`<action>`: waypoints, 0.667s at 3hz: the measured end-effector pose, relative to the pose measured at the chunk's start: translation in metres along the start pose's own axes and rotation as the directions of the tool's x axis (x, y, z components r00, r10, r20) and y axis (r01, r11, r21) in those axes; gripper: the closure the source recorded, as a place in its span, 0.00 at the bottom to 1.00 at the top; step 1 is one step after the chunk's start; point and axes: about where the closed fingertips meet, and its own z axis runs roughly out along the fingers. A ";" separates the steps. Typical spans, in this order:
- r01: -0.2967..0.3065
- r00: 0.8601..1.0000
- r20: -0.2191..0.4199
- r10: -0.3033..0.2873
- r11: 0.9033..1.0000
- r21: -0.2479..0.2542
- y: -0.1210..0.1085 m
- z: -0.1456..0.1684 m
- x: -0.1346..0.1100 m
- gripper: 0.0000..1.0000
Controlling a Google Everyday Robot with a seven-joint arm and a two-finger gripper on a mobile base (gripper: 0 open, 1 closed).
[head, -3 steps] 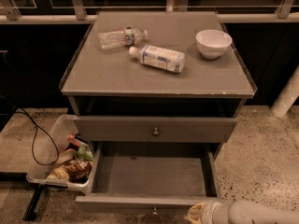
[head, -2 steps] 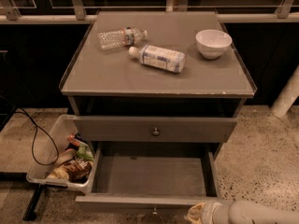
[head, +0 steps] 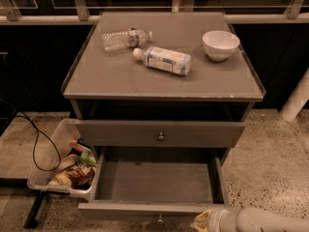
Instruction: Close middle drawer
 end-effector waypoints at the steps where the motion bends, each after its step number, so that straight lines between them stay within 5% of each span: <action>1: 0.008 1.000 -0.002 -0.008 1.000 0.005 -0.002 0.001 -0.001 0.11; 2: 0.017 1.000 0.004 -0.017 1.000 0.004 -0.004 0.004 -0.005 0.00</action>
Offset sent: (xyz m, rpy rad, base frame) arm 0.0777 0.0372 0.0075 0.0135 -0.0722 0.0972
